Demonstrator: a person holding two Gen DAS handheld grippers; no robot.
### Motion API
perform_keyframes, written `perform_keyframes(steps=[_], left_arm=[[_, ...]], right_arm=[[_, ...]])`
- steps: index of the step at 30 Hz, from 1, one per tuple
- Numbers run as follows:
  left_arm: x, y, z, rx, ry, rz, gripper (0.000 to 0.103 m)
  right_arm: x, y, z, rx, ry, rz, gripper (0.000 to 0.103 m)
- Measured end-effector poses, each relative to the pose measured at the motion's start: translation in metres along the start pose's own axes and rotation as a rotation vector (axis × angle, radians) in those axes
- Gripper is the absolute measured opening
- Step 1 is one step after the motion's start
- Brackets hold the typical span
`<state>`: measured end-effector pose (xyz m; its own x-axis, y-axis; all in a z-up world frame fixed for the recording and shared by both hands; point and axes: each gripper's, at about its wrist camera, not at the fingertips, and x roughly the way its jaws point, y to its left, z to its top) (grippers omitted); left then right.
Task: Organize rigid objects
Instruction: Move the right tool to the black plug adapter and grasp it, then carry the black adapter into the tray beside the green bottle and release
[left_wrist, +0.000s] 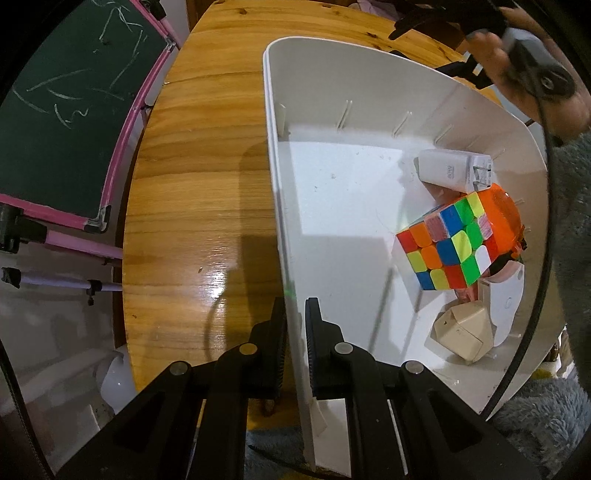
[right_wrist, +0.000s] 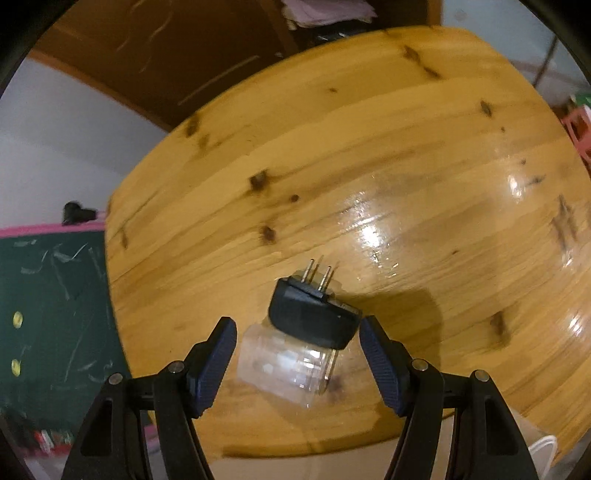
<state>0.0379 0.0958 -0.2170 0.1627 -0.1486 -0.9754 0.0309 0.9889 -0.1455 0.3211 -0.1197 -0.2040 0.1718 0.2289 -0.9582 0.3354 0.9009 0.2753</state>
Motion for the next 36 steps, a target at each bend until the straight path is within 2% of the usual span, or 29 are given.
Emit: perform_keyframes(steps=[5,11,17,22,28,36], left_arm=[[0.001,-0.001,0.000,0.005,0.003,0.000,0.009],[0.001,-0.004,0.000,0.007,0.006,-0.001,0.009],[0.002,-0.002,0.001,0.009,0.012,-0.002,0.009],[0.003,-0.004,0.005,0.010,0.015,0.005,0.009],[0.003,-0.002,0.003,0.002,0.017,0.002,0.009],[0.004,0.003,0.004,-0.015,0.017,-0.004,0.009]], right_arm=[[0.011,0.001,0.003,0.051,-0.029,-0.055,0.070],[0.028,0.003,0.006,0.125,-0.019,-0.105,0.070],[0.038,0.015,0.004,0.081,-0.041,-0.180,0.071],[0.043,0.017,0.004,0.052,-0.032,-0.218,0.064],[0.041,0.015,-0.006,0.024,-0.055,-0.197,0.063],[0.004,0.021,-0.031,-0.106,-0.167,-0.159,0.063]])
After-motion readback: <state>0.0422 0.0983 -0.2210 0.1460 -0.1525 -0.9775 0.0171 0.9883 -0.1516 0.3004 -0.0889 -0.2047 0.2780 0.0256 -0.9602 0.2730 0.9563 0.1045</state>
